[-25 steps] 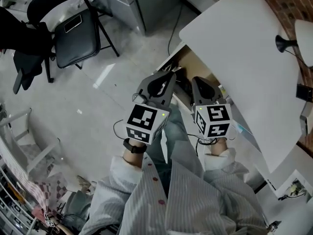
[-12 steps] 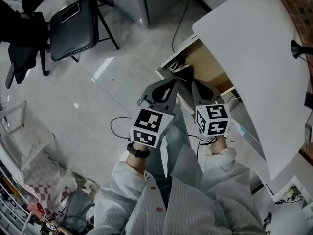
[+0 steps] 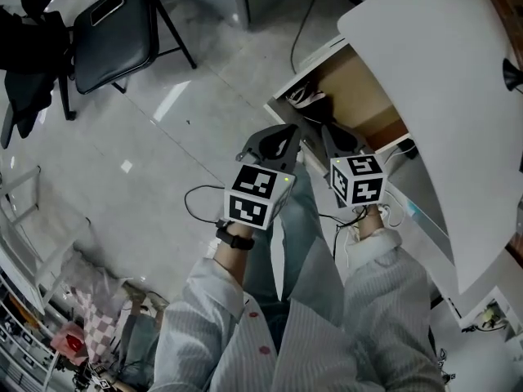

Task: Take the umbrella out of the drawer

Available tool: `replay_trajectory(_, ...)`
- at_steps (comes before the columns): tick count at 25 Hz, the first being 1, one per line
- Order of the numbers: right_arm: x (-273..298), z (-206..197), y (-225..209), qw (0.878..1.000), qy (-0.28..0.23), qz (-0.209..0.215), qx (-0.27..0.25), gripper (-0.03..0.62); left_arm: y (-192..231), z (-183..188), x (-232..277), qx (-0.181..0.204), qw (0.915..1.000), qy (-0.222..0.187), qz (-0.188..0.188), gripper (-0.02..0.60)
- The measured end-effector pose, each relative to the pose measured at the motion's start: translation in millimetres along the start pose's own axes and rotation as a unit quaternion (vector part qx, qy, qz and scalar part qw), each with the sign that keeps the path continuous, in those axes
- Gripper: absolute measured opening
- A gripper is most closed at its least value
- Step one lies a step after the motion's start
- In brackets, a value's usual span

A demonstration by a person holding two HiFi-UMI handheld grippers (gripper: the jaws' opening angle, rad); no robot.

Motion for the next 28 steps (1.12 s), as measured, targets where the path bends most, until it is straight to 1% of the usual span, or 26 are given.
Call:
replay_trajectory(5,20,-16,-6,0.999,0.035,0.015,0.0,0.038,9,-9,9,0.013,0.9996,0.024,-0.011,0.009)
replay_trajectory(10,37,-28,-11,0.998,0.067,0.019,0.005,0.038,15,-14,19,0.025,0.9985,0.044,-0.021,0.009)
replay_trajectory(14,53,-35,-18,0.997,0.079,0.017,0.012,0.045,22,-16,26,0.037,0.9973,0.058,-0.025,0.009)
replay_trajectory(15,57,-37,-19,0.996,0.084,0.019,0.01,0.078,23,-16,26,0.039,0.9971,0.06,-0.026,0.009)
replay_trajectory(16,61,-38,-20,0.996,0.091,0.024,0.008,0.134,24,-15,27,0.041,0.9969,0.062,-0.026,0.009)
replay_trajectory(18,69,-42,-21,0.994,0.107,0.031,0.002,0.173,26,-14,25,0.043,0.9967,0.063,-0.028,0.009)
replay_trajectory(23,82,-49,-22,0.988,0.142,0.024,-0.051,0.23,30,-10,22,0.049,0.9965,0.061,-0.03,0.009)
replay_trajectory(26,91,-52,-25,0.98,0.169,0.017,-0.1,0.252,32,-10,24,0.052,0.9963,0.063,-0.026,0.009)
replay_trajectory(28,96,-55,-27,0.976,0.182,0.017,-0.116,0.256,33,-12,25,0.048,0.9965,0.065,-0.024,0.009)
Point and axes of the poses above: the fingertips, and each gripper's own axes: x forward along the fingers, y to its left, z out of its top, the point moved 9 cm from there along -x, backward along the fingers, and after that the axes turned 6 degrees about -x, right-handed, at the moved point
